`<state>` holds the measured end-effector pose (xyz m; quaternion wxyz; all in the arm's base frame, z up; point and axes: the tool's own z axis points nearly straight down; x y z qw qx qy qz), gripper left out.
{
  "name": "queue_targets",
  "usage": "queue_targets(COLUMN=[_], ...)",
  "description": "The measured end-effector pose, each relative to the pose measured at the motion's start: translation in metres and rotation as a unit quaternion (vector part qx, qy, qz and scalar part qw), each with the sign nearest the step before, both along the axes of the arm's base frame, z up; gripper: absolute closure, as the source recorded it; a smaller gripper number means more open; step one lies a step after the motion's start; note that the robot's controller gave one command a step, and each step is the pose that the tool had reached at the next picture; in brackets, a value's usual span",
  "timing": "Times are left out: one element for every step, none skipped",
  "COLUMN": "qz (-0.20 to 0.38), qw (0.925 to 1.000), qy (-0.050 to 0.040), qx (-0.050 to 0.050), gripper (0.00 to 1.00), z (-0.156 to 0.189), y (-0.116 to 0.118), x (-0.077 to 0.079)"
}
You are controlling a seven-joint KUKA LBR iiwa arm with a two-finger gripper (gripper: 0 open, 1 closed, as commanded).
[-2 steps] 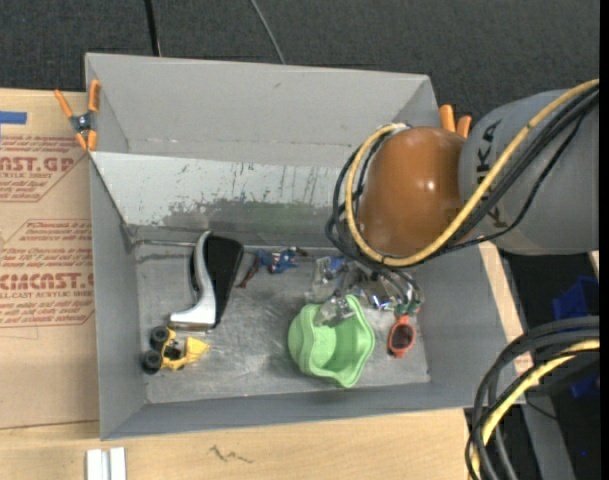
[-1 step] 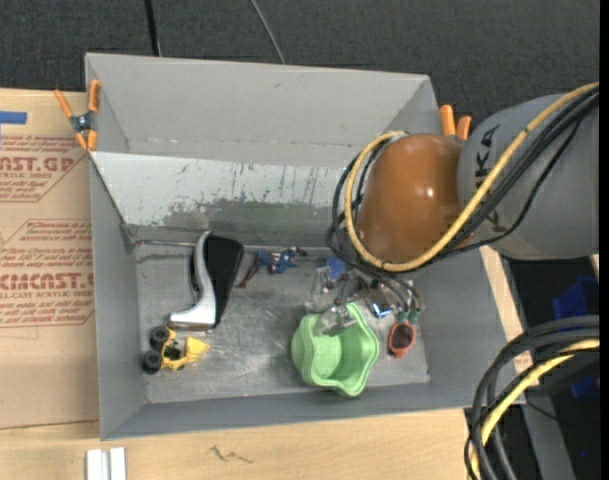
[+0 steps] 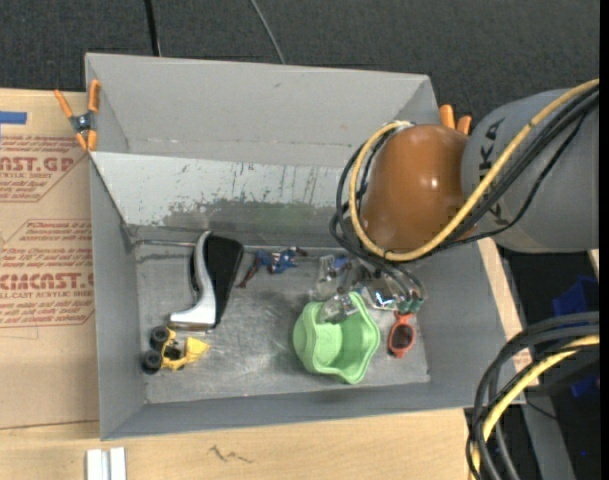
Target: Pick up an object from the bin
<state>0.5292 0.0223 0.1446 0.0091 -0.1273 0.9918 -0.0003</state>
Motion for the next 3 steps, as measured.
queue_targets(qz=[0.0, -0.005, 0.004], qw=[1.0, 0.9999, 1.0], qy=[0.0091, 0.0105, 0.0053], qx=[0.0, -0.001, -0.001], gripper=[1.0, 1.0, 1.0], z=[-0.011, 0.05, 0.087], y=[-0.002, -0.008, -0.005], x=[-0.01, -0.004, 0.0])
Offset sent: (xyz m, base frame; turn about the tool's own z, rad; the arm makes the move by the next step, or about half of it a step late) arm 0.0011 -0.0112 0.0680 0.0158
